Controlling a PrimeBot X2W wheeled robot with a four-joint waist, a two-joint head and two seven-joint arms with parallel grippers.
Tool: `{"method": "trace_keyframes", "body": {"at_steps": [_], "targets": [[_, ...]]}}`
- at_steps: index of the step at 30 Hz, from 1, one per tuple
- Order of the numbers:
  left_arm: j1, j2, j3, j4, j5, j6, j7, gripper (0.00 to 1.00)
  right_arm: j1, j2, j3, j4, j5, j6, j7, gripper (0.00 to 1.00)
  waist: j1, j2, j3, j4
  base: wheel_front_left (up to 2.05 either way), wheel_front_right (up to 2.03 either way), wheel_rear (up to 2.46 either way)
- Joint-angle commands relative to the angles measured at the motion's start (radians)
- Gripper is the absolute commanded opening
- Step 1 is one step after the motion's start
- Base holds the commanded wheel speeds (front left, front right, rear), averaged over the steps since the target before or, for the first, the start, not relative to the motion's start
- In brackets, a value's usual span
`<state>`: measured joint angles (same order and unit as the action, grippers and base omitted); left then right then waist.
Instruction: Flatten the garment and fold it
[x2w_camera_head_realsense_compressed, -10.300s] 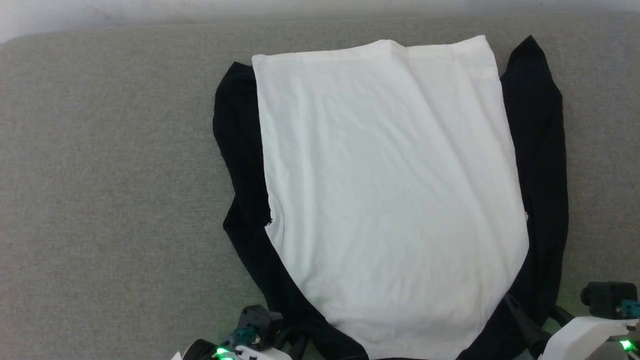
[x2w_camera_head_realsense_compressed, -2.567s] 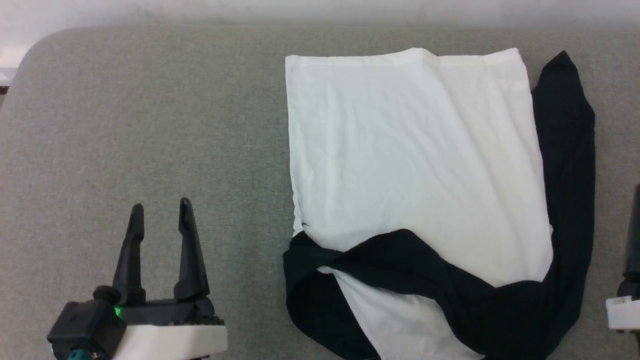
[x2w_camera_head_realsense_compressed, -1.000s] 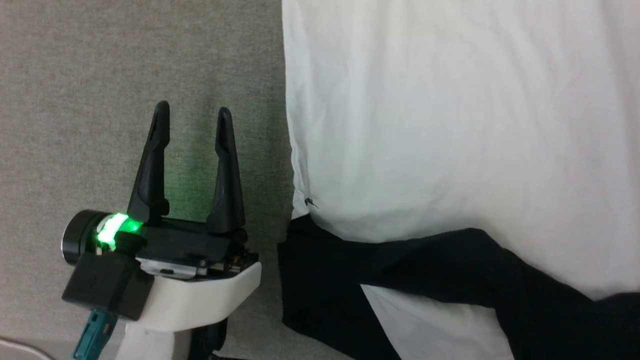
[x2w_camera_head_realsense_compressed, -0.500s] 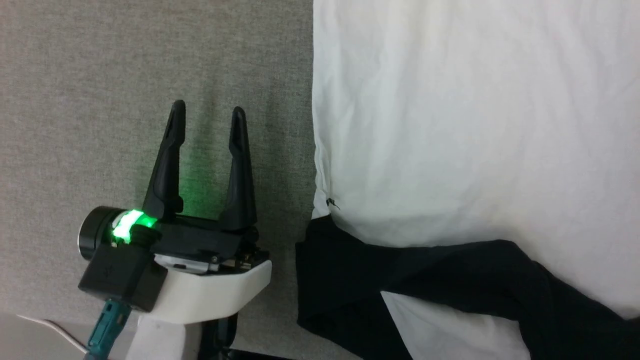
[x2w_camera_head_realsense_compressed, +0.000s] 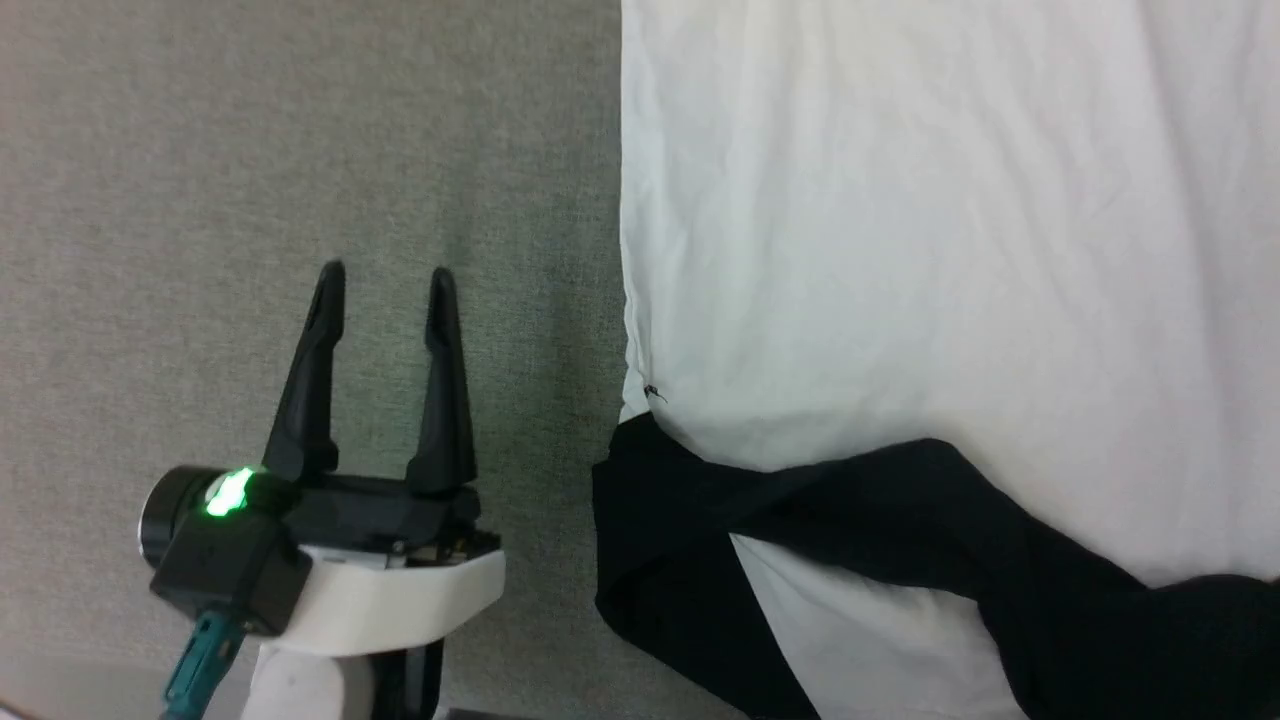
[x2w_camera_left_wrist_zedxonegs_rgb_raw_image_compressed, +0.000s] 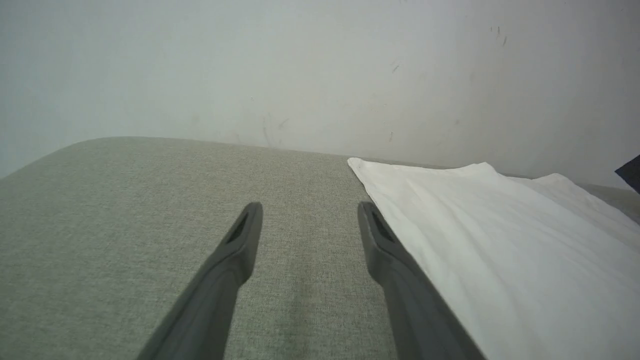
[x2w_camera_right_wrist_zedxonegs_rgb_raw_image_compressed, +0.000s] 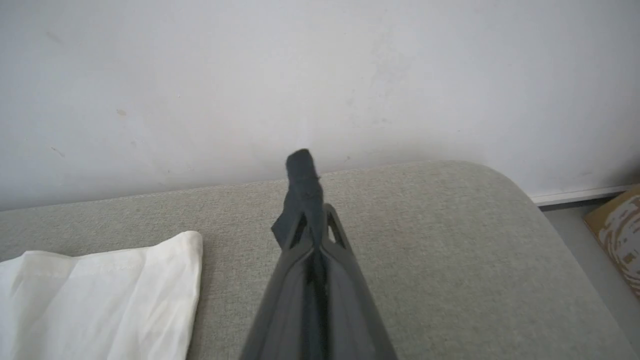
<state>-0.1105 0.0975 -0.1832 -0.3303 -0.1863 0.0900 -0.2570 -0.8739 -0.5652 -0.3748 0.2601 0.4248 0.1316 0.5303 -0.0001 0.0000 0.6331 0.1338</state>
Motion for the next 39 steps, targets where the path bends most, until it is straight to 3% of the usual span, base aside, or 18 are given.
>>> {"method": "trace_keyframes", "body": {"at_steps": [1,12,21,29,39], "targets": [[0.024,0.009,0.014,0.003,-0.008,-0.001,-0.005,1.00,0.035,-0.007,-0.021,-0.003,0.013,-0.001,-0.019,0.00,0.0001,0.0000,-0.129,-0.033,0.00,0.00,0.00],[0.161,0.043,0.066,-0.038,-0.049,0.014,0.016,1.00,0.326,-0.016,-0.299,-0.034,0.078,-0.001,-0.080,0.00,0.0001,0.0000,-0.303,-0.064,0.00,0.00,0.00],[0.226,0.055,0.086,-0.061,-0.065,0.029,0.037,1.00,0.503,0.052,-0.428,-0.061,0.067,-0.001,-0.101,0.00,0.0001,0.0000,-0.376,-0.090,0.00,0.00,0.00],[0.243,0.061,0.083,-0.063,-0.073,0.032,0.053,1.00,0.548,0.098,-0.363,-0.163,0.091,-0.001,-0.111,0.00,0.0001,0.0000,-0.434,-0.093,0.00,0.00,0.00],[0.278,0.069,0.087,-0.081,-0.084,0.041,0.070,1.00,0.533,0.164,-0.129,-0.452,0.165,-0.001,-0.039,0.00,0.0001,0.0000,-0.479,-0.076,0.00,0.00,0.00]]}}
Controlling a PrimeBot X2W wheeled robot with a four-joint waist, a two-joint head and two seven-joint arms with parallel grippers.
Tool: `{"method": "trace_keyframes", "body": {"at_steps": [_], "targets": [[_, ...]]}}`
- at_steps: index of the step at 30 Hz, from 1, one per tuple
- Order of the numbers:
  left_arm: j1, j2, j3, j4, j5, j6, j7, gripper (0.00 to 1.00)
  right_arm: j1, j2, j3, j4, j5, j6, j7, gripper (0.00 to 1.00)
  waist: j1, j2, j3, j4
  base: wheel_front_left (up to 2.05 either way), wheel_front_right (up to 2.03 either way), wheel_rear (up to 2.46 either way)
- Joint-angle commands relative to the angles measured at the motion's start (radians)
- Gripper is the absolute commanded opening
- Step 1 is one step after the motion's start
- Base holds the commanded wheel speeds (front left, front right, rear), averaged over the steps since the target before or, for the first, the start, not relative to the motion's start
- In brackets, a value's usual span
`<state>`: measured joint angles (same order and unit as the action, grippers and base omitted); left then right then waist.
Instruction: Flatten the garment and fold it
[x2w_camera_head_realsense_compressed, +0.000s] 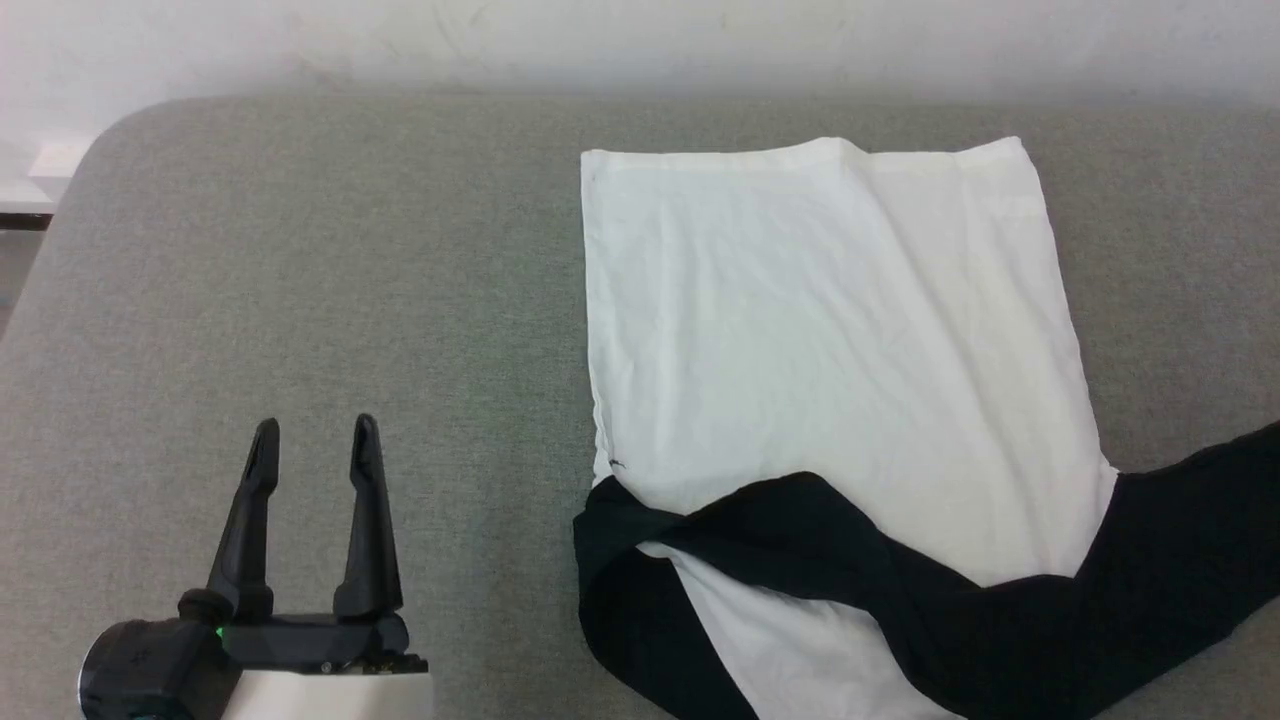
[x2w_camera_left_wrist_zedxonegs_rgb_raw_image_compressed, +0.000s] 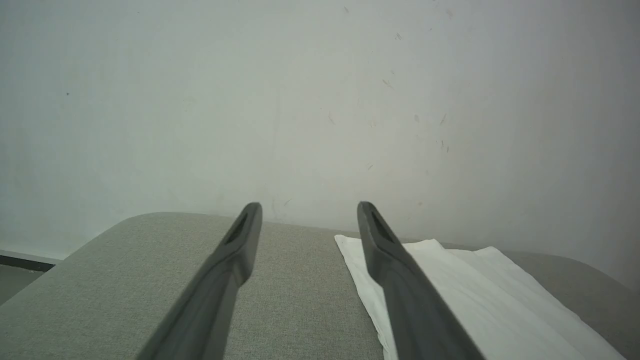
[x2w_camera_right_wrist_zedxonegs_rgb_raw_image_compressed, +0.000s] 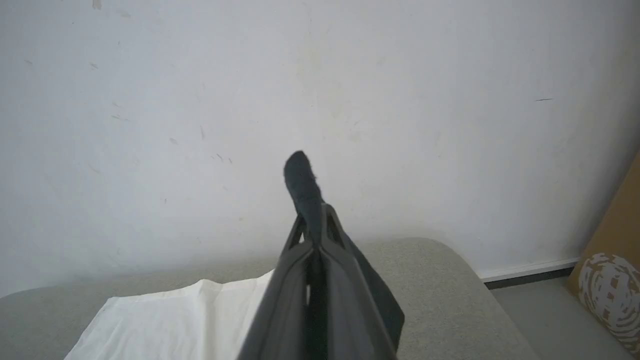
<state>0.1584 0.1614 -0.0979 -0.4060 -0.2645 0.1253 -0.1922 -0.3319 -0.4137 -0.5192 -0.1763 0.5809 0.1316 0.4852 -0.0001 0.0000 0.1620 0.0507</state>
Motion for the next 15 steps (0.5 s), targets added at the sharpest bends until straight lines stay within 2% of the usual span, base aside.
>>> {"method": "trace_keyframes", "body": {"at_steps": [1,4,5,15], "targets": [[0.010,0.005,0.001,-0.006,-0.007,0.006,0.007,1.00,-0.013,0.025,0.043,-0.042,0.015,-0.001,0.018,0.00,0.0001,0.0000,-0.011,0.011,0.00,0.00,0.00],[0.012,0.006,-0.001,-0.009,-0.009,0.006,0.009,1.00,-0.020,0.058,0.139,-0.113,0.018,-0.001,0.048,0.00,0.0001,0.0000,-0.019,0.024,0.00,0.00,0.00],[0.012,0.006,-0.001,-0.009,-0.009,0.006,0.009,1.00,-0.020,0.058,0.139,-0.113,0.018,-0.001,0.048,0.00,0.0001,0.0000,-0.019,0.024,0.00,0.00,0.00],[0.015,0.000,-0.021,-0.006,-0.014,0.004,0.006,1.00,0.008,0.166,0.475,-0.230,-0.002,-0.001,0.124,0.00,0.0001,0.0000,-0.019,0.085,0.00,0.00,0.00]]}}
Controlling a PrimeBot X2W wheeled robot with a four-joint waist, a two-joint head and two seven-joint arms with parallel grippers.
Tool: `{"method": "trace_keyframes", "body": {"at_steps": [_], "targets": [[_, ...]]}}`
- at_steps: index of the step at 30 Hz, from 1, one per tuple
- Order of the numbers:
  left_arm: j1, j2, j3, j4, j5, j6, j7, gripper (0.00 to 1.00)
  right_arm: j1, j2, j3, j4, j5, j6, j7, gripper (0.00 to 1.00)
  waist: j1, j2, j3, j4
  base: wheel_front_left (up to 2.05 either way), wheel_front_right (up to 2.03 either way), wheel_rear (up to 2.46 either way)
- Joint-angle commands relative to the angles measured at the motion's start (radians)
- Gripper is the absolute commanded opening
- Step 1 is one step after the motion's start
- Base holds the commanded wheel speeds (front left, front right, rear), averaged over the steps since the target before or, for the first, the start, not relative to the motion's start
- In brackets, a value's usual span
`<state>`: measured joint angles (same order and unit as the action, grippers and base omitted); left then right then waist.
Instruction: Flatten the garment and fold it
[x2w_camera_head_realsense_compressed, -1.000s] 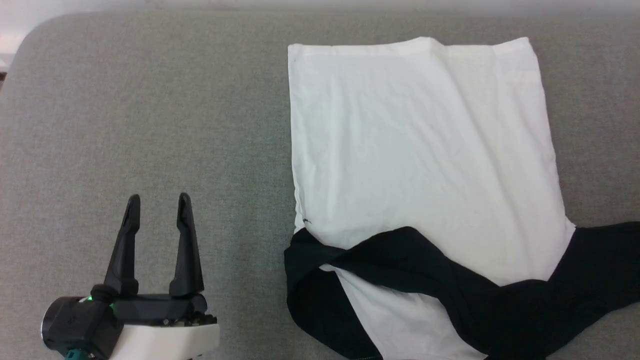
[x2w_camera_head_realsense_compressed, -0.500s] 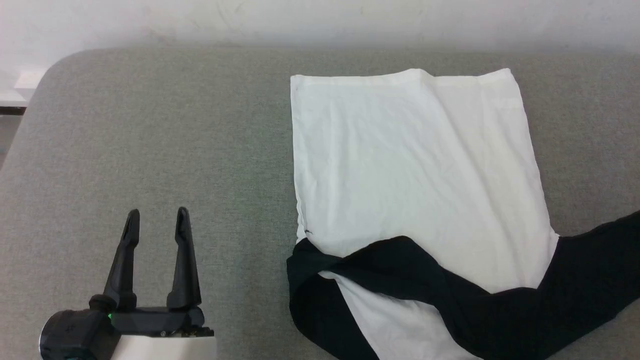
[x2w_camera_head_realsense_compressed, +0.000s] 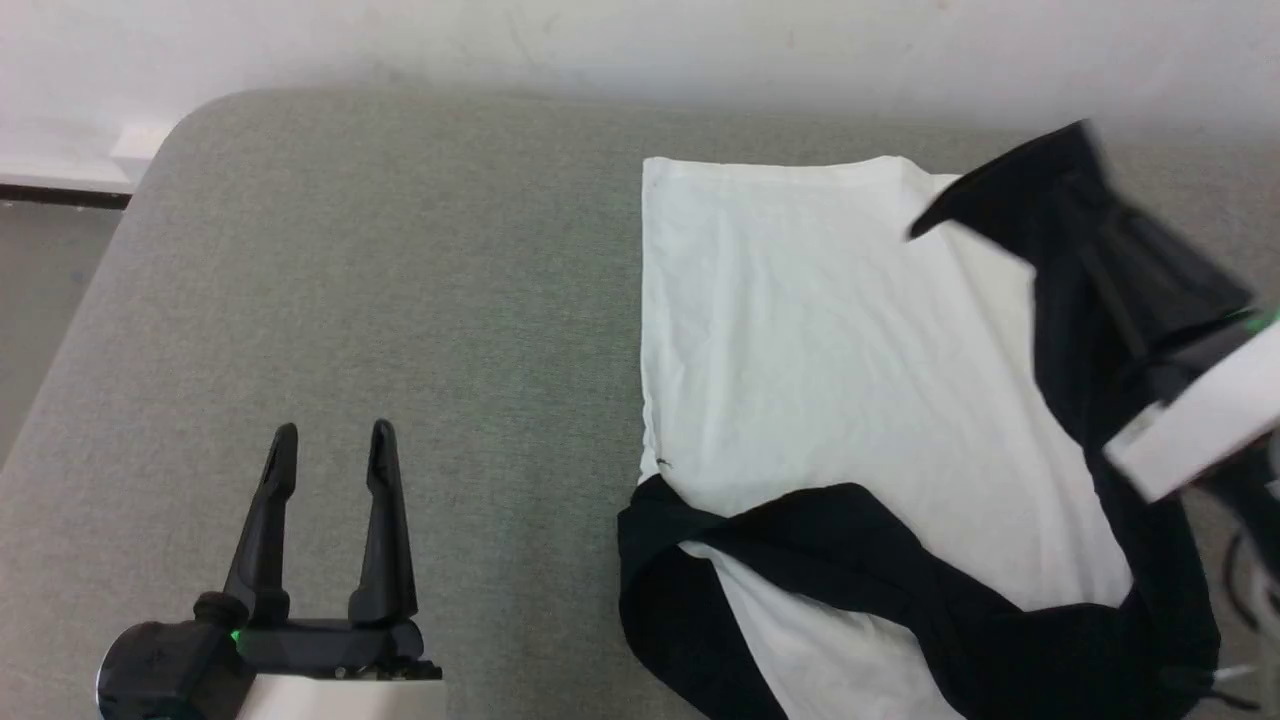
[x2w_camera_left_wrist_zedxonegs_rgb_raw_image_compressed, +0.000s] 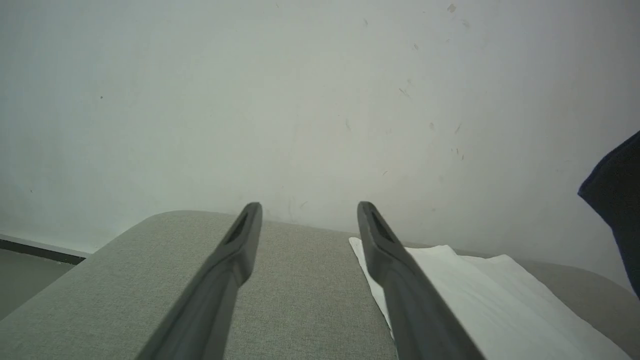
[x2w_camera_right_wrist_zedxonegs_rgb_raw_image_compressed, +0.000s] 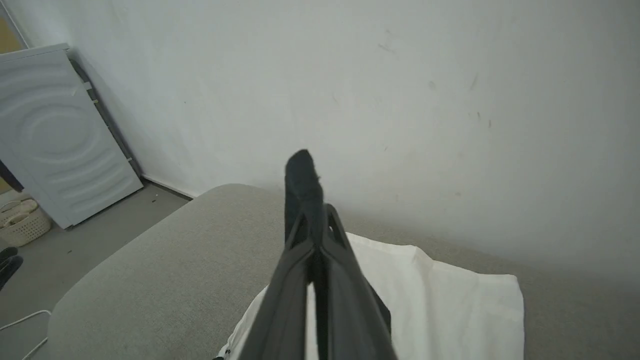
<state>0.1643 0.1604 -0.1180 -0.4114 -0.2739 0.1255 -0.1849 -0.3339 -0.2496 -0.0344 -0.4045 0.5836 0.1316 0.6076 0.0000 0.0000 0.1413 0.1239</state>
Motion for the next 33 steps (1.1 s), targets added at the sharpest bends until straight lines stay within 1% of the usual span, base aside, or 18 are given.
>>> {"method": "trace_keyframes", "body": {"at_steps": [1,5,9,13,19,23,28,29,30,31,32,33], "targets": [[0.008,0.000,-0.003,0.000,-0.006,0.004,-0.003,1.00,0.013,0.008,0.022,-0.003,-0.006,-0.001,0.004,0.00,0.0000,0.0000,0.004,0.021,0.00,0.00,0.00],[0.005,-0.004,-0.007,0.003,-0.009,0.004,-0.009,1.00,0.030,0.019,0.145,0.011,-0.003,-0.001,0.016,0.00,0.0000,0.0000,0.019,0.050,0.00,0.00,0.00],[0.003,-0.011,-0.009,0.009,-0.014,0.005,-0.020,1.00,0.046,0.004,0.264,0.061,0.003,-0.001,0.034,0.00,0.0000,0.0000,0.039,0.071,0.00,0.00,0.00],[-0.006,-0.020,-0.017,0.019,-0.018,0.004,-0.031,1.00,0.060,-0.031,0.382,0.151,-0.007,-0.001,0.032,0.00,0.0000,0.0000,0.056,0.089,0.00,0.00,0.00],[-0.031,-0.034,-0.040,0.043,-0.021,-0.005,-0.044,1.00,0.078,-0.061,0.530,0.315,-0.020,-0.001,-0.008,0.00,0.0000,0.0000,0.075,0.124,0.00,0.00,0.00],[-0.047,-0.042,-0.051,0.065,-0.026,-0.012,-0.051,1.00,0.080,-0.077,0.587,0.425,-0.034,-0.001,-0.047,0.00,0.0000,0.0000,0.083,0.152,0.00,0.00,0.00],[-0.058,-0.049,-0.058,0.091,-0.033,-0.020,-0.060,1.00,0.063,-0.071,0.604,0.558,-0.065,-0.001,-0.112,0.00,0.0000,0.0000,0.087,0.176,0.00,0.00,0.00],[-0.059,-0.050,-0.058,0.094,-0.034,-0.021,-0.062,1.00,0.058,-0.067,0.606,0.579,-0.070,-0.001,-0.123,0.04,0.0000,0.0000,0.086,0.178,0.00,0.00,0.00],[-0.059,-0.050,-0.057,0.097,-0.034,-0.022,-0.063,1.00,0.052,-0.064,0.610,0.597,-0.073,-0.001,-0.132,0.27,0.0000,0.0000,0.086,0.178,0.00,0.00,0.00],[-0.058,-0.050,-0.055,0.100,-0.034,-0.022,-0.064,1.00,0.047,-0.059,0.614,0.611,-0.075,-0.001,-0.138,0.68,0.0000,0.0000,0.084,0.178,0.00,0.00,0.00],[-0.057,-0.050,-0.053,0.101,-0.034,-0.021,-0.065,1.00,0.042,-0.054,0.615,0.620,-0.074,-0.001,-0.142,1.00,0.0000,0.0000,0.082,0.175,0.00,0.00,0.00],[-0.055,-0.050,-0.050,0.102,-0.034,-0.020,-0.066,1.00,0.036,-0.049,0.618,0.623,-0.071,-0.001,-0.141,1.00,0.0000,0.0000,0.079,0.171,0.00,0.00,0.00]]}}
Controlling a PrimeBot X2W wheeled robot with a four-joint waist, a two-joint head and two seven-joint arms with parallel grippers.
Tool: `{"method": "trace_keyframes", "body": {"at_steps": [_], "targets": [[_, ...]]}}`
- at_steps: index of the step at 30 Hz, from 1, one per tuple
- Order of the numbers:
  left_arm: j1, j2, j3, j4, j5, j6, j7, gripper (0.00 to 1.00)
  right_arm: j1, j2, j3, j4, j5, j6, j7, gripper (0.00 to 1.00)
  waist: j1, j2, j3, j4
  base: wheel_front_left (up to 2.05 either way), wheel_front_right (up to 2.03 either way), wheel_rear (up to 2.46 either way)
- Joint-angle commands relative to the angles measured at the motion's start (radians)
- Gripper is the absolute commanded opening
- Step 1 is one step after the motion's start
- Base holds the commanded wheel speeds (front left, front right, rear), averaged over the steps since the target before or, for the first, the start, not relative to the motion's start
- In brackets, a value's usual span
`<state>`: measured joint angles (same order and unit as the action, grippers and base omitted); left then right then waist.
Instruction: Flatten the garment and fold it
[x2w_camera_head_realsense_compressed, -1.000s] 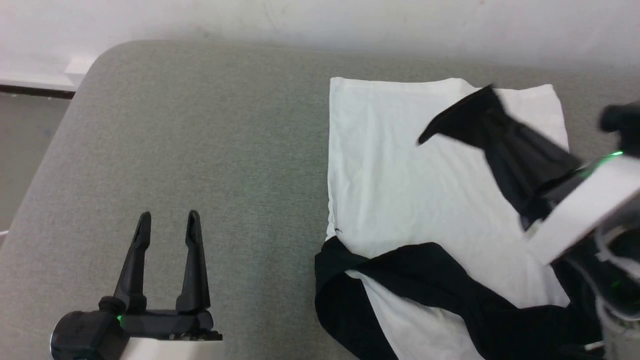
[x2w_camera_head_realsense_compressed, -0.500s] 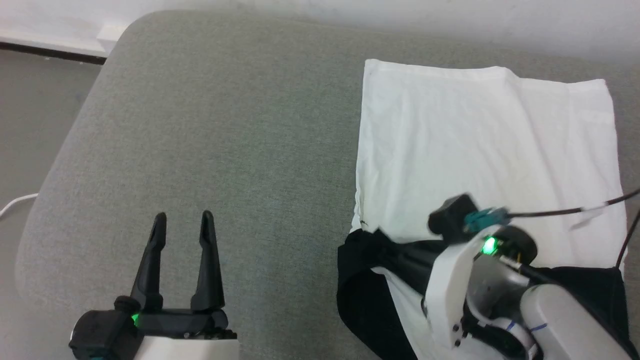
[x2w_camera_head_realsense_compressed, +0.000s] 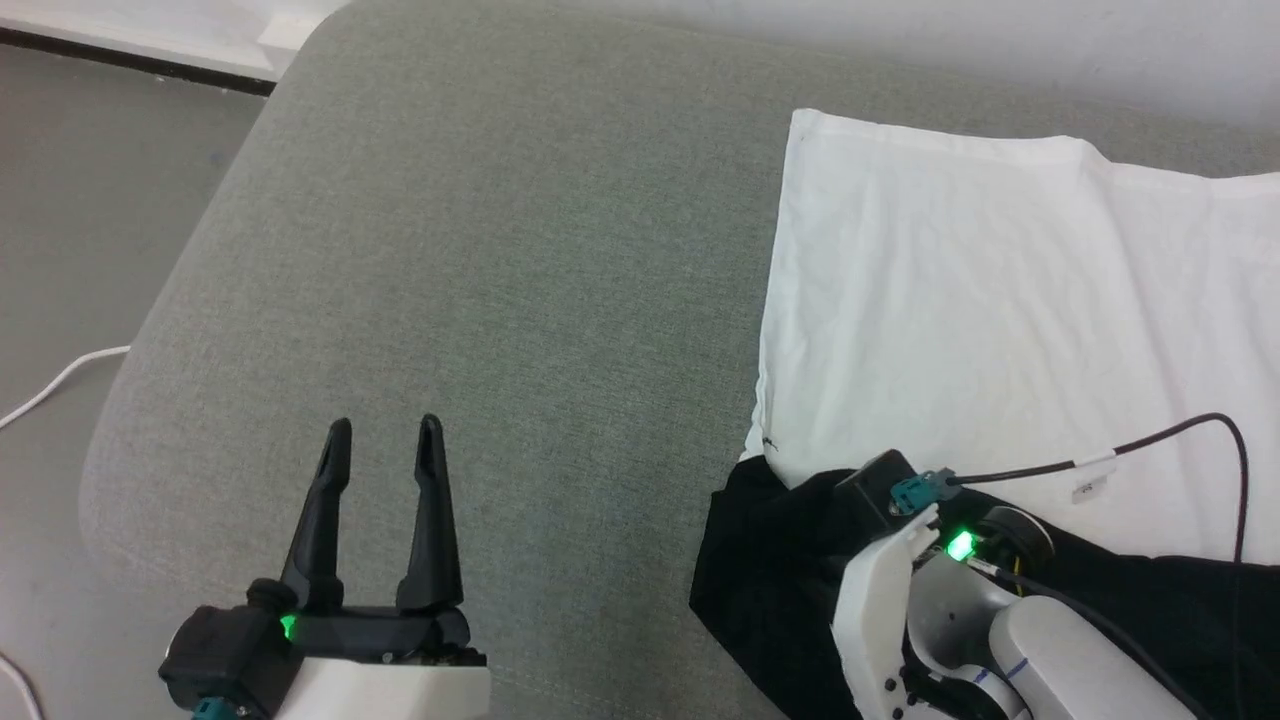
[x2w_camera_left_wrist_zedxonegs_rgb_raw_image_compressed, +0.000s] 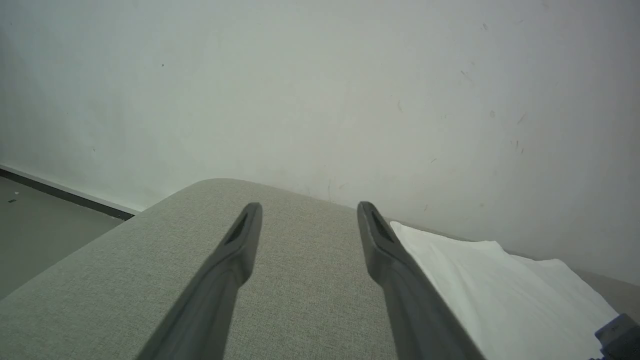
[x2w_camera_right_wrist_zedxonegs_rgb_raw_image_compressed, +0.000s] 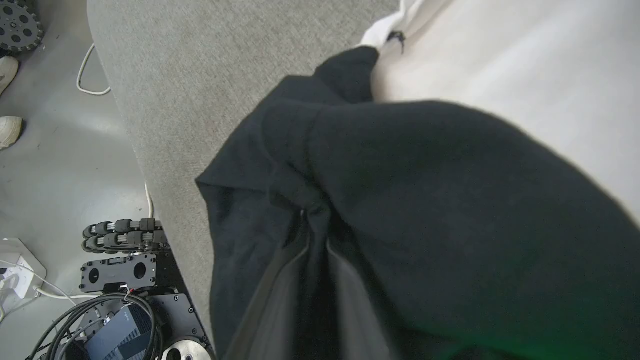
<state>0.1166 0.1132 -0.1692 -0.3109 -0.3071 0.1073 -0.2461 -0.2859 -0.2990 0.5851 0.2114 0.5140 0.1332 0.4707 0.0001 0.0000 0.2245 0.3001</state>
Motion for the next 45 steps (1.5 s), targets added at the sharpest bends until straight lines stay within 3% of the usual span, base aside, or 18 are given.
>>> {"method": "trace_keyframes", "body": {"at_steps": [1,8,15,21,22,23,26,29,34,41,45], "targets": [[-0.005,-0.001,0.003,0.002,0.000,0.000,-0.005,1.00,-0.018,0.001,0.004,0.005,0.003,-0.002,0.000,1.00,-0.0001,0.0000,-0.007,-0.011,0.00,0.00,0.00],[0.008,0.012,0.014,-0.005,0.002,0.006,-0.002,1.00,-0.026,-0.013,-0.074,-0.136,0.089,-0.002,0.050,1.00,-0.0001,0.0000,-0.033,-0.074,0.00,0.00,0.00],[0.007,0.029,0.022,-0.029,0.008,0.014,0.013,1.00,0.060,-0.029,-0.355,-0.362,0.113,-0.002,0.078,1.00,-0.0001,0.0000,-0.034,-0.140,0.00,0.00,0.00],[0.003,0.034,0.015,-0.043,0.015,0.018,0.019,1.00,0.182,0.057,-0.666,-0.524,-0.033,-0.002,-0.072,1.00,-0.0001,0.0000,-0.024,-0.173,0.00,0.00,0.00],[0.003,0.034,0.015,-0.043,0.015,0.018,0.019,1.00,0.182,0.057,-0.666,-0.524,-0.033,-0.002,-0.072,1.00,-0.0001,0.0000,-0.024,-0.173,0.00,0.00,0.00],[0.001,0.034,0.013,-0.046,0.017,0.018,0.018,1.00,0.227,0.105,-0.756,-0.561,-0.109,-0.002,-0.154,1.00,-0.0001,0.0000,-0.020,-0.182,0.00,0.00,0.00],[0.001,0.033,0.012,-0.048,0.018,0.018,0.013,1.00,0.305,0.174,-0.839,-0.583,-0.193,-0.002,-0.270,1.00,-0.0001,0.0000,-0.017,-0.196,0.00,0.00,0.00],[0.005,0.038,0.006,-0.044,0.030,0.015,0.007,1.00,0.373,0.204,-0.873,-0.567,-0.278,-0.002,-0.378,1.00,-0.0001,0.0000,-0.013,-0.213,0.00,0.00,0.00],[0.001,0.034,-0.018,-0.015,0.052,0.010,-0.001,1.00,0.403,0.239,-0.886,-0.506,-0.307,-0.002,-0.520,1.00,-0.0001,0.0000,-0.013,-0.241,0.00,0.00,0.00],[-0.026,0.035,-0.026,0.009,0.062,0.007,-0.002,1.00,0.387,0.247,-0.862,-0.479,-0.314,-0.002,-0.560,1.00,-0.0001,0.0000,-0.010,-0.263,0.00,0.00,0.00],[-0.109,0.077,-0.011,-0.015,0.075,-0.009,0.047,1.00,0.368,0.248,-0.856,-0.499,-0.320,-0.002,-0.557,1.00,-0.0001,0.0000,0.018,-0.271,0.00,0.00,0.00]]}}
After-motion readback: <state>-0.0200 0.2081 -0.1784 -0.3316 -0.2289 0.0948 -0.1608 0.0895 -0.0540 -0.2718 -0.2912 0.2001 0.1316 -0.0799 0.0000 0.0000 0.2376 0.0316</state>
